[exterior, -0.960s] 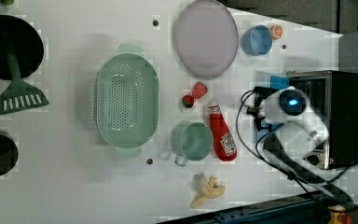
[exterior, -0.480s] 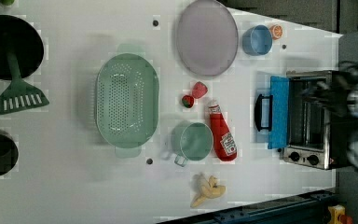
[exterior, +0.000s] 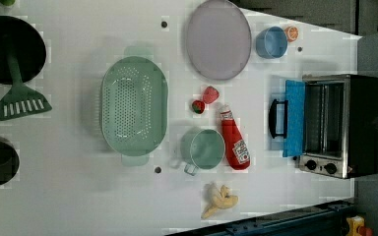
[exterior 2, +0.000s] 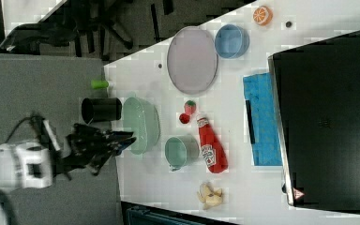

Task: Flap open oven.

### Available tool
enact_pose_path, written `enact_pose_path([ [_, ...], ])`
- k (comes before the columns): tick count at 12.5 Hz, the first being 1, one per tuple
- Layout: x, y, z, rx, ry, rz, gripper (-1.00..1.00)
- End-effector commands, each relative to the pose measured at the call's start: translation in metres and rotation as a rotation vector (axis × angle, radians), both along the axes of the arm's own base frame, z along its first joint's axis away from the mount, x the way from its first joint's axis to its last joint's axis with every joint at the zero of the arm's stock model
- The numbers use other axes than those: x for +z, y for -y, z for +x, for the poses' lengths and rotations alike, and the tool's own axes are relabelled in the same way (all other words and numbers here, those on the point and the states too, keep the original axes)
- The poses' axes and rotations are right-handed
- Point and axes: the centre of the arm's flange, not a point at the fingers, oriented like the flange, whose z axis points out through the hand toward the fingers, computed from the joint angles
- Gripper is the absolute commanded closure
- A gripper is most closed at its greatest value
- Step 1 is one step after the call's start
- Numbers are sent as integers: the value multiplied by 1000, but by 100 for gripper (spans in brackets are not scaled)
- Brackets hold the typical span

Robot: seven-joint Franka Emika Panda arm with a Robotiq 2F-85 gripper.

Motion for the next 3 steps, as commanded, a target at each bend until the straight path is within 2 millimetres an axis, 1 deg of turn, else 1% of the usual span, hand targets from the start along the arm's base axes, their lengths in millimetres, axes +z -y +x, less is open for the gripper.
enact_pose_path([
  [1,17,-6,3,-40,-25,14,65],
  [2,22,-10,4,-32,-17,11,65],
  [3,21,-15,4,-24,-19,10,65],
])
